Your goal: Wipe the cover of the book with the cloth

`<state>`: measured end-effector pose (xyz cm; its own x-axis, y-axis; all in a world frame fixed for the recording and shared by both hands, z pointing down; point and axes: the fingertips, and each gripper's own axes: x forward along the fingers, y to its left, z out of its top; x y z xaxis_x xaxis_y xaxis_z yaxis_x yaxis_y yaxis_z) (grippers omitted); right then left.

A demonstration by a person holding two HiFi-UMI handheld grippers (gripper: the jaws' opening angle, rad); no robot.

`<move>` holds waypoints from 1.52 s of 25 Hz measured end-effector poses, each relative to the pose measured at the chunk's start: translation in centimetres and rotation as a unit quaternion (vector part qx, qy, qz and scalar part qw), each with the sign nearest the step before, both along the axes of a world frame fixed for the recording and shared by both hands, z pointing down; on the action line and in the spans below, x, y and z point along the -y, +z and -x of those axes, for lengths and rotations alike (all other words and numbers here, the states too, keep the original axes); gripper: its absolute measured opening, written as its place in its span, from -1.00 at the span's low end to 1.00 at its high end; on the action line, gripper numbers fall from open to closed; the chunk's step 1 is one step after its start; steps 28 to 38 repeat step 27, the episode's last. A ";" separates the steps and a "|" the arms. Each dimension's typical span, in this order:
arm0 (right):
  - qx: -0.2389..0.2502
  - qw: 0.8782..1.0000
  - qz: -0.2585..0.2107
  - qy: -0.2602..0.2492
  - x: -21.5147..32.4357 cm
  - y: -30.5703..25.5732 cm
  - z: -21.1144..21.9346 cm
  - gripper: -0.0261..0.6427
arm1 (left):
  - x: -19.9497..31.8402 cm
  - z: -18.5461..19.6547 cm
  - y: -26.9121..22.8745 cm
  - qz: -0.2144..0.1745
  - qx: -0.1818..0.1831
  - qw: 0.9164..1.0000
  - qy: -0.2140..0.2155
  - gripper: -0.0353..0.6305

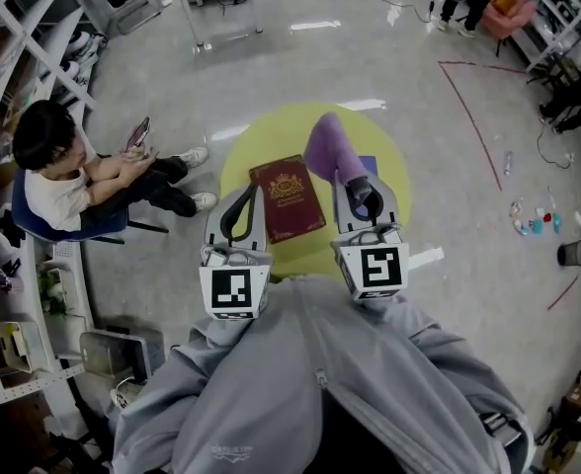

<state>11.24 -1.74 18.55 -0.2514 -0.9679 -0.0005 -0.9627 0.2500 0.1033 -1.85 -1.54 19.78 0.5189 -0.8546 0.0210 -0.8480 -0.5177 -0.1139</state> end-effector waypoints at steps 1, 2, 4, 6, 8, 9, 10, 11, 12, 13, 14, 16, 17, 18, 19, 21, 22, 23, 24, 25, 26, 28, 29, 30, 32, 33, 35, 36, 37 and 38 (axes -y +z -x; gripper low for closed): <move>-0.005 1.000 -0.002 -0.004 -0.1 0.0 0.4 -0.74 | -0.2 -0.1 -0.1 -0.004 0.001 1.000 0.001 -0.84; -0.011 1.000 -0.003 -0.010 -0.2 0.0 0.8 -0.75 | -0.3 -0.2 -0.2 -0.006 0.002 1.000 0.003 -0.84; -0.017 1.000 -0.008 -0.024 -0.2 0.0 1.7 -0.75 | -0.4 -0.4 -0.4 -0.005 -0.003 1.000 0.006 -0.84; -0.013 0.999 -0.004 -0.032 -0.1 0.2 2.3 -0.75 | -0.3 -0.5 -0.4 0.000 -0.007 1.000 0.008 -0.84; -0.013 0.999 -0.008 -0.040 0.0 0.1 2.8 -0.75 | -0.1 -0.5 -0.2 0.005 -0.009 1.000 0.008 -0.84; -0.014 0.999 -0.013 -0.044 0.1 0.1 3.0 -0.75 | 0.0 -0.5 -0.1 0.007 -0.011 1.000 0.007 -0.84; -0.014 0.999 -0.015 -0.047 0.2 0.2 3.1 -0.75 | 0.1 -0.6 0.0 0.007 -0.010 1.000 0.007 -0.84; -0.012 0.999 -0.015 -0.049 0.2 0.3 3.2 -0.75 | 0.2 -0.6 0.2 0.006 -0.007 1.000 0.009 -0.84; -0.010 0.999 -0.014 -0.050 0.3 0.4 3.2 -0.75 | 0.3 -0.7 0.3 0.005 -0.004 1.000 0.010 -0.84; -0.008 0.999 -0.013 -0.051 0.4 0.5 3.2 -0.75 | 0.4 -0.7 0.4 0.006 -0.003 1.000 0.010 -0.84; -0.007 0.999 -0.011 -0.051 0.5 0.6 3.2 -0.75 | 0.5 -0.8 0.5 0.007 -0.003 1.000 0.010 -0.84; -0.006 0.999 -0.007 -0.051 0.8 0.8 2.9 -0.75 | 0.9 -0.9 0.5 0.008 -0.007 1.000 0.008 -0.84; -0.006 0.999 -0.006 -0.051 1.0 0.9 2.8 -0.75 | 1.0 -1.0 0.5 0.008 -0.012 1.000 0.007 -0.84; -0.007 0.999 -0.005 -0.052 1.1 1.0 2.7 -0.75 | 1.2 -1.0 0.5 0.010 -0.015 1.000 0.006 -0.84; -0.008 0.999 -0.004 -0.052 1.2 1.1 2.6 -0.75 | 1.3 -1.1 0.7 0.013 -0.016 1.000 0.005 -0.84; -0.009 0.999 -0.003 -0.053 1.5 1.4 2.4 -0.75 | 1.5 -1.2 1.2 0.020 -0.014 1.000 0.004 -0.84; -0.010 0.998 -0.002 -0.054 1.7 1.5 2.3 -0.75 | 1.7 -1.3 1.4 0.021 -0.012 1.000 0.005 -0.84; -0.010 0.998 -0.001 -0.054 2.0 1.7 2.2 -0.75 | 1.9 -1.4 1.6 0.021 -0.009 1.000 0.005 -0.84; -0.009 0.998 -0.001 -0.055 2.2 1.8 2.1 -0.75 | 2.1 -1.5 1.7 0.022 -0.006 1.000 0.006 -0.84; -0.009 0.998 0.000 -0.055 2.4 1.9 2.0 -0.75 | 2.4 -1.7 1.9 0.022 -0.006 1.000 0.006 -0.84; -0.008 0.998 0.000 -0.056 2.7 2.0 1.9 -0.75 | 2.6 -1.8 2.0 0.023 -0.009 1.000 0.006 -0.84; -0.008 0.998 0.000 -0.056 2.9 2.2 1.7 -0.75 | 2.9 -1.9 2.1 0.024 -0.011 1.000 0.006 -0.84; -0.008 0.998 0.000 -0.056 2.9 2.2 1.7 -0.75 | 2.9 -1.9 2.1 0.024 -0.011 1.000 0.006 -0.84; -0.008 0.998 0.000 -0.056 2.9 2.2 1.7 -0.75 | 2.9 -1.9 2.1 0.024 -0.011 1.000 0.006 -0.84; -0.008 0.998 0.000 -0.056 2.9 2.2 1.7 -0.75 | 2.9 -1.9 2.1 0.024 -0.011 1.000 0.006 -0.84; -0.008 0.998 0.000 -0.056 2.9 2.2 1.7 -0.75 | 2.9 -1.9 2.1 0.024 -0.011 1.000 0.006 -0.84; -0.008 0.998 0.000 -0.056 2.9 2.2 1.7 -0.75 | 2.9 -1.9 2.1 0.024 -0.011 1.000 0.006 -0.84; -0.008 0.998 0.000 -0.056 2.9 2.2 1.7 -0.75 | 2.9 -1.9 2.1 0.024 -0.011 1.000 0.006 -0.84; -0.008 0.998 0.000 -0.056 2.9 2.2 1.7 -0.75 | 2.9 -1.9 2.1 0.024 -0.011 1.000 0.006 -0.84; -0.008 0.998 0.000 -0.056 2.9 2.2 1.7 -0.75 | 2.9 -1.9 2.1 0.024 -0.011 1.000 0.006 -0.84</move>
